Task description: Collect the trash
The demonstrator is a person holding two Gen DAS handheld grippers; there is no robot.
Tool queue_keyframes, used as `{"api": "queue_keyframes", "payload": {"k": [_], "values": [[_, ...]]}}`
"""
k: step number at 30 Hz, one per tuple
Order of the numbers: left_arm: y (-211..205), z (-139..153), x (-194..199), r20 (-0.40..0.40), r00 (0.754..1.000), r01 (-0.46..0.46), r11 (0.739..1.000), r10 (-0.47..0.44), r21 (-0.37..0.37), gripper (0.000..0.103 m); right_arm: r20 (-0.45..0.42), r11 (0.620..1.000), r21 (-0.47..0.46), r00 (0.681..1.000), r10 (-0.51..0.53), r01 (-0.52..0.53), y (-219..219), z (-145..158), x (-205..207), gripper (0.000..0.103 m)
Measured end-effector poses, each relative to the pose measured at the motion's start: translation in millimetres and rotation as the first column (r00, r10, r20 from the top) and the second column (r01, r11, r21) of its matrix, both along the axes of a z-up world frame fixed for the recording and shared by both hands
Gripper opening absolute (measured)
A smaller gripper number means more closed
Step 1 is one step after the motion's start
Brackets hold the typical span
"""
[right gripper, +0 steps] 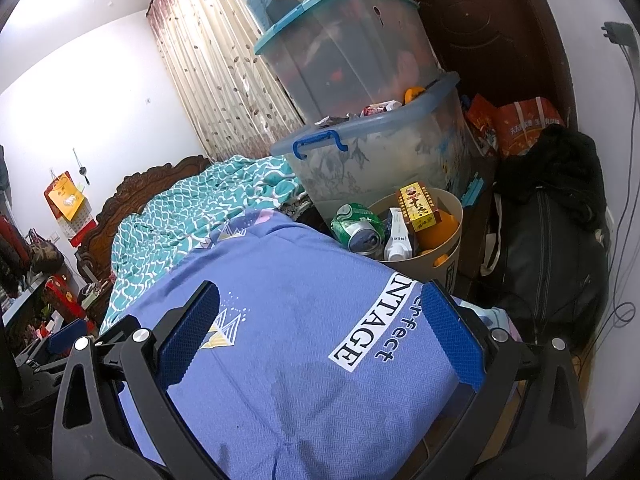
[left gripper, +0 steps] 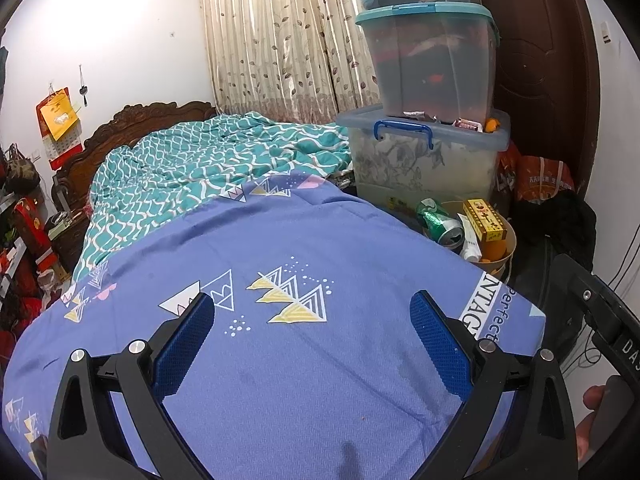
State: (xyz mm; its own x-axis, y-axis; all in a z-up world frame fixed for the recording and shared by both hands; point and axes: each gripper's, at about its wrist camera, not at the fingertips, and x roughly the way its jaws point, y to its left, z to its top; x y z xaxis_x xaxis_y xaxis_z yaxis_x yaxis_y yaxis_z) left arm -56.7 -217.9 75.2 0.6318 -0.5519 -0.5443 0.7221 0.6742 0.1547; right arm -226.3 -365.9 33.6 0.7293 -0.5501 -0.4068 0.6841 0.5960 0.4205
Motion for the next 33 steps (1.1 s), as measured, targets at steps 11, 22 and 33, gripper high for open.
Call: {"api": "queue_keyframes", "payload": {"k": [11, 22, 33], "values": [[0.2, -0.1, 0.0, 0.0, 1.0, 0.0, 1.0, 0.0, 0.001, 0.094, -0.001, 1.0, 0.002, 1.0, 0.0, 0.0, 0.9, -0.9, 0.2, 0.1], [1.9, -3.0, -1.9, 0.011, 1.0, 0.005, 1.0, -0.005, 0.001, 0.094, -0.001, 1.0, 0.003, 1.0, 0.001, -0.001, 2.5, -2.6, 0.4, 0.1], [3.5, -4.5, -3.0, 0.019, 1.0, 0.01, 1.0, -0.01, 0.006, 0.094, -0.002, 1.0, 0.004, 1.0, 0.001, -0.001, 1.4, -1.4, 0.6, 0.1]]}}
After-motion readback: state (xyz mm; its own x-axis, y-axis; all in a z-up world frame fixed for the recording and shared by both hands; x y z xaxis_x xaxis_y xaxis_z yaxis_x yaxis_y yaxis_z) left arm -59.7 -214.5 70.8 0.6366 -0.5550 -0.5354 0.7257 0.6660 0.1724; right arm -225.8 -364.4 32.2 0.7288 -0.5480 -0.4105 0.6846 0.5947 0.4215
